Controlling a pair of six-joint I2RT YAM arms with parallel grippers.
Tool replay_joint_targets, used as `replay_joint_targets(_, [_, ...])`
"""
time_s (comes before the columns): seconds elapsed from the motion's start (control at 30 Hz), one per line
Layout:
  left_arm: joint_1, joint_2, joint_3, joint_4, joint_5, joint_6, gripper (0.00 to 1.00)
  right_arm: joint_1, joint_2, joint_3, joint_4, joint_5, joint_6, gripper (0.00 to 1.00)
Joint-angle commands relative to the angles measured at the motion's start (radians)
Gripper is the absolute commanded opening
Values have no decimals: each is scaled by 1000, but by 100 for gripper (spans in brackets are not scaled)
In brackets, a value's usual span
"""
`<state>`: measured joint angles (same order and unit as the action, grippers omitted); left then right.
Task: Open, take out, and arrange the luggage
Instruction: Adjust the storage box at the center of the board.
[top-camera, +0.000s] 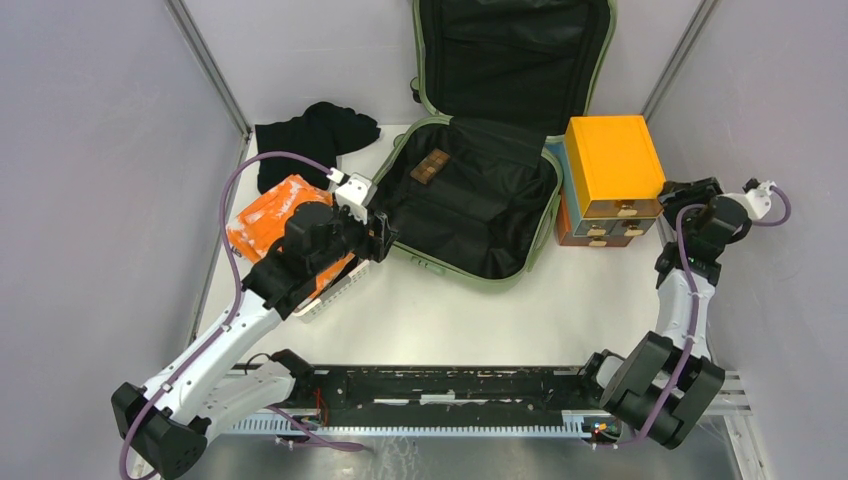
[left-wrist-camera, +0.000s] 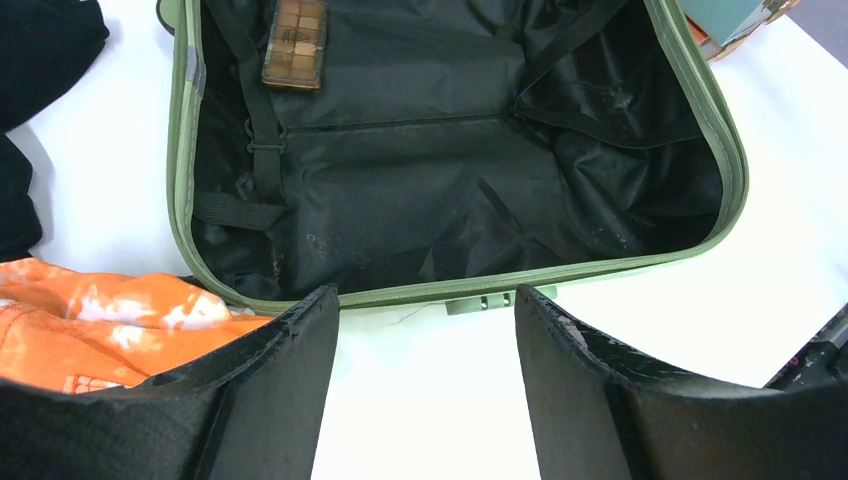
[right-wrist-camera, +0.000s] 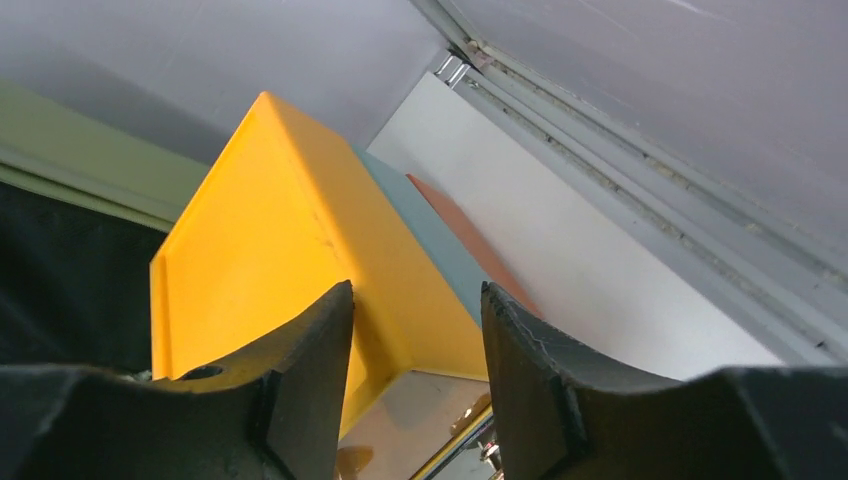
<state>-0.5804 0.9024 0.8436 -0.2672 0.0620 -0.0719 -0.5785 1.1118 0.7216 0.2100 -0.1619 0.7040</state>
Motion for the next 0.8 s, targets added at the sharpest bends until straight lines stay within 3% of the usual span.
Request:
replay_joint_targets(0.0, [-7,-23,0,42,12,8,71,-26,13,-41,42,71,79,53])
replay_joint_targets(0.37, [-9,-26,1,40,10,11,71,-49,48,-97,56,70,125,25])
replay_joint_targets(0.53, [-10,-25,1,40,8,12,71,-71,33,-227,491,-158,286,32])
replay_joint_targets(0.67, [-9,-26,0,39,7,15,71,-75,-24,-190,420,-117,251,45])
replay_joint_targets(0.77, [-9,-27,1,39,6,15,71,-74,-82,-204,335,-34,221,46])
